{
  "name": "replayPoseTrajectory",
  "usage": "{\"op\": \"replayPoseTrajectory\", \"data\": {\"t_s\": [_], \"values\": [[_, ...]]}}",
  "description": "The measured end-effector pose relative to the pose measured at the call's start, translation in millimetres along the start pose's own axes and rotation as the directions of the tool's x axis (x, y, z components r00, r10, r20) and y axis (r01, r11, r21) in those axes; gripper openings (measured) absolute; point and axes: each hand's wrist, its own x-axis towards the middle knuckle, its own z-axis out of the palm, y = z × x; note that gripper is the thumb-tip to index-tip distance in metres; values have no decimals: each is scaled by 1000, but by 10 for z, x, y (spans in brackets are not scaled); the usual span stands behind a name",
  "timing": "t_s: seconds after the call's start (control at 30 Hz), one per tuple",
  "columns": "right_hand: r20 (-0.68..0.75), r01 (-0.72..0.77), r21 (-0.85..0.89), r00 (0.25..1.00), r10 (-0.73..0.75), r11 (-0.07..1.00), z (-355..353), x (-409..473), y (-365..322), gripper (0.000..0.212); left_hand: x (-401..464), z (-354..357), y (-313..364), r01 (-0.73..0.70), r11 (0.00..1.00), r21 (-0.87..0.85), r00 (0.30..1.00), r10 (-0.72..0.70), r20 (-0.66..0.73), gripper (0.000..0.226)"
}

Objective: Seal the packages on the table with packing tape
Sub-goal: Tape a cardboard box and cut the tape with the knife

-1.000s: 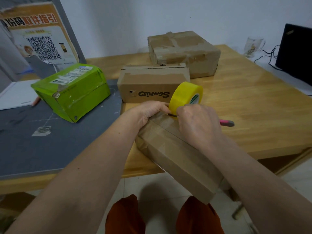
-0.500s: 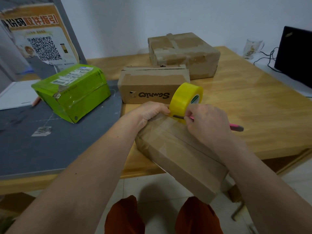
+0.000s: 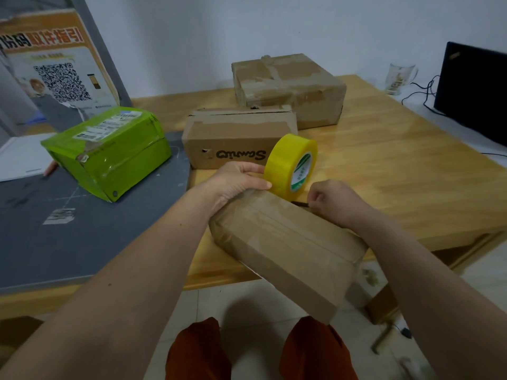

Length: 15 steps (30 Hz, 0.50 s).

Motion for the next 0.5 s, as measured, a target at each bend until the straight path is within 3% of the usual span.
{"op": "replayPoseTrajectory", "data": {"t_s": [0.1,0.23,0.4,0.5], "values": [[-51,-36,109,998,42,993,-29,63,53,6,-38,6,11,3,1000,1,1000,-3,-5,28],[-210,-69,260,970,126,963,-59,216,23,59,-73,4,25,-16,1000,-10,1000,16,-15,31],[-28,-138,491,984,174,860,-71,419,-51,87,-89,9,18,-51,999,1,999,51,-1,36],[18,-232,599,961,277,766,-66,510,-35,79,-81,1,9,-75,997,-22,997,75,7,40]]}}
